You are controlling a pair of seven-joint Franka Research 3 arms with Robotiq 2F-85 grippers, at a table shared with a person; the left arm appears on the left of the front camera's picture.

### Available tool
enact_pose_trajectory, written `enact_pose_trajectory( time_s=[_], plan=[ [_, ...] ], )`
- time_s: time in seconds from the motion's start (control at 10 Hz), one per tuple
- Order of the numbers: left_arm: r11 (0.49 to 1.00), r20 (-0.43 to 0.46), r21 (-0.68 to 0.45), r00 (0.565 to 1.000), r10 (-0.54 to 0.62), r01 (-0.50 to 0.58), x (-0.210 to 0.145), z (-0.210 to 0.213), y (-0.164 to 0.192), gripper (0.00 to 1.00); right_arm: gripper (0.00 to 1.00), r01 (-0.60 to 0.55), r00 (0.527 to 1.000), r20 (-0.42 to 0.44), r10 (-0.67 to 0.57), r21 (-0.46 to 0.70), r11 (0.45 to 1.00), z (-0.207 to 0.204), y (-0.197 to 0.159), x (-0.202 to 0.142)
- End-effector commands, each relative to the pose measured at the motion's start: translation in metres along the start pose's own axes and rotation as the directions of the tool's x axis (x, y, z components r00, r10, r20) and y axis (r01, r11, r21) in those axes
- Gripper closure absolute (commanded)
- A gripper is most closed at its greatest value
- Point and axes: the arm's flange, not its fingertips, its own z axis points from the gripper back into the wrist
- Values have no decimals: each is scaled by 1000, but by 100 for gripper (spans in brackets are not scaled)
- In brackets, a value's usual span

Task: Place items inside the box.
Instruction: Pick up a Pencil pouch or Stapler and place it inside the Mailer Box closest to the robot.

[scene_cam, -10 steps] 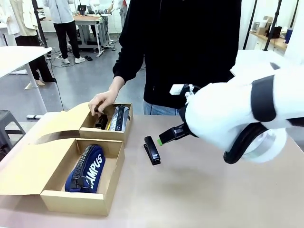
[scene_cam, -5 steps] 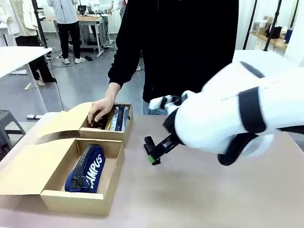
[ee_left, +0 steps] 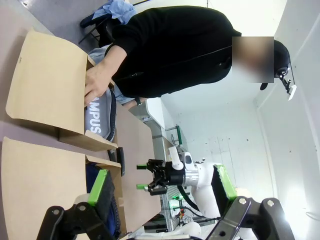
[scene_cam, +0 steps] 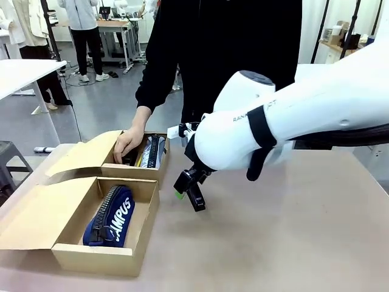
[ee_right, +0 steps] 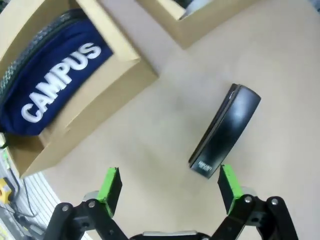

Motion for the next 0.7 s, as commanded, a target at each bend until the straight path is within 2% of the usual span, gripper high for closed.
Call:
enact_pose_trajectory(
  time_s=[0.0, 0.2, 0.6],
  plan=[
    [1000, 13, -23, 1000, -20, 20, 0, -1, 0, 0, 0, 106, 992, -58, -108, -39, 994, -18, -5, 30],
    [1000, 13, -23, 1000, -20, 20, 0, -1, 0, 0, 0, 216, 973, -62, -224, -124, 969, -35, -26, 35],
    [1000, 13, -23, 1000, -20, 20, 0, -1, 0, 0, 0, 258, 954, -117, -275, -142, 956, -68, -34, 33]
  ],
)
